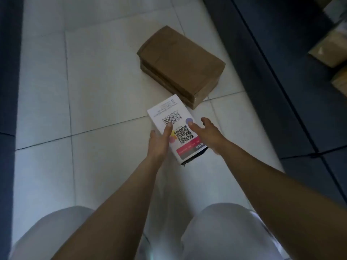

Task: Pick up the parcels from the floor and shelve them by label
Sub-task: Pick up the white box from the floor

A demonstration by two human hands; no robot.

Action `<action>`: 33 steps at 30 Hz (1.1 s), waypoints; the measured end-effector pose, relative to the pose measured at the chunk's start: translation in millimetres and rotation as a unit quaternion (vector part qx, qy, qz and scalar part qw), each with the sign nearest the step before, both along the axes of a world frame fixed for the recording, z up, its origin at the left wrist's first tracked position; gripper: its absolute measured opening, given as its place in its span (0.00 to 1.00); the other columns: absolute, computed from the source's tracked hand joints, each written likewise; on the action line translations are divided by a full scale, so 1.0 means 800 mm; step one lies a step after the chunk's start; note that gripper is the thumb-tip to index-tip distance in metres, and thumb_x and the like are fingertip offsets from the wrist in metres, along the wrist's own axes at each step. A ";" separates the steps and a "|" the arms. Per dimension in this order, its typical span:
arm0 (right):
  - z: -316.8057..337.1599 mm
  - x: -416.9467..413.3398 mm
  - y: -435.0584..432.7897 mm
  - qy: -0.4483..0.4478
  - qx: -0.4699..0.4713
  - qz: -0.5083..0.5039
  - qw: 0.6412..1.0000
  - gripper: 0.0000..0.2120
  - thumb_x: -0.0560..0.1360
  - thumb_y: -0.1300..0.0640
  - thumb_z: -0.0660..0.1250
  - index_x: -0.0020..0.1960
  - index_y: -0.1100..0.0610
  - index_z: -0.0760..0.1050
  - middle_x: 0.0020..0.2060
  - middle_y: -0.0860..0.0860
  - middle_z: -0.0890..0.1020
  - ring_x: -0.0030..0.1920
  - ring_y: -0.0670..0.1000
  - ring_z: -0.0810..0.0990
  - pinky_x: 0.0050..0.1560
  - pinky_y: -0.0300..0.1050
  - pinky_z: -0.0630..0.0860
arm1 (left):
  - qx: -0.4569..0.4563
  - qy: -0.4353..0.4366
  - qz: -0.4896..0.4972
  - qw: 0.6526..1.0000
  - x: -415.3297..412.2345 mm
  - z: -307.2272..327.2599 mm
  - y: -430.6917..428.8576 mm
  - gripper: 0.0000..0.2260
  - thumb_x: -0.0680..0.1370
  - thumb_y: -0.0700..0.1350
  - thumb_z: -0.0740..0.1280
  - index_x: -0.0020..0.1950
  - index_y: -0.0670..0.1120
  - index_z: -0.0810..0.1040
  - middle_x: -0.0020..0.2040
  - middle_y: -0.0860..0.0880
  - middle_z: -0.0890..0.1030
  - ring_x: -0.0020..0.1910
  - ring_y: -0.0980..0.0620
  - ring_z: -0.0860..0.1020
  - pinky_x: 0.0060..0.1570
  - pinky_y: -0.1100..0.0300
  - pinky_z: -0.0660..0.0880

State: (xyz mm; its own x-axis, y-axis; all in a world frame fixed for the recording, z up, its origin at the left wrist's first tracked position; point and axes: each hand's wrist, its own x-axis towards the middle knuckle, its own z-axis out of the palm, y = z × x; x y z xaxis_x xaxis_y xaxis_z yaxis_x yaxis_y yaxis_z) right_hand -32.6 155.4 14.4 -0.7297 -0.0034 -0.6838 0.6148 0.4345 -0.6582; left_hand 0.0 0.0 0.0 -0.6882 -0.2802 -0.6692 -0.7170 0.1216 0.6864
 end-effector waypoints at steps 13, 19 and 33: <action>0.012 -0.003 -0.016 0.024 0.022 0.016 0.999 0.24 0.81 0.42 0.61 0.64 0.61 0.76 0.57 0.60 0.84 0.56 0.60 0.84 0.63 0.60 0.78 | 0.050 0.082 0.036 0.995 -0.009 0.008 0.010 0.14 0.80 0.51 0.64 0.64 0.47 0.75 0.49 0.54 0.80 0.34 0.70 0.80 0.28 0.76 0.73; 0.118 0.008 -0.037 0.055 0.001 -0.075 0.996 0.22 0.78 0.43 0.67 0.62 0.59 0.76 0.54 0.58 0.85 0.51 0.57 0.85 0.55 0.55 0.82 | 0.053 0.075 0.064 0.994 -0.018 0.127 -0.003 0.17 0.78 0.56 0.66 0.61 0.47 0.74 0.50 0.50 0.83 0.41 0.55 0.84 0.37 0.64 0.79; 0.589 -0.014 -0.107 0.159 -0.071 -0.102 0.979 0.16 0.78 0.52 0.69 0.64 0.56 0.75 0.62 0.60 0.80 0.57 0.59 0.83 0.60 0.60 0.80 | 0.041 0.205 0.075 0.975 -0.035 0.607 -0.071 0.15 0.76 0.52 0.70 0.62 0.52 0.75 0.51 0.55 0.84 0.41 0.58 0.85 0.38 0.62 0.81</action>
State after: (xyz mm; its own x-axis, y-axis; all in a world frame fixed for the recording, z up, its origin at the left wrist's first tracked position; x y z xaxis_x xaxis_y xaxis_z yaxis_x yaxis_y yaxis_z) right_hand -43.8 69.8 485.7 -0.9010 0.0851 -0.4254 0.4335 0.2142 -0.8753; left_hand -27.8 -56.8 486.0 -0.8574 -0.3564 -0.3712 -0.3863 -0.0307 0.9219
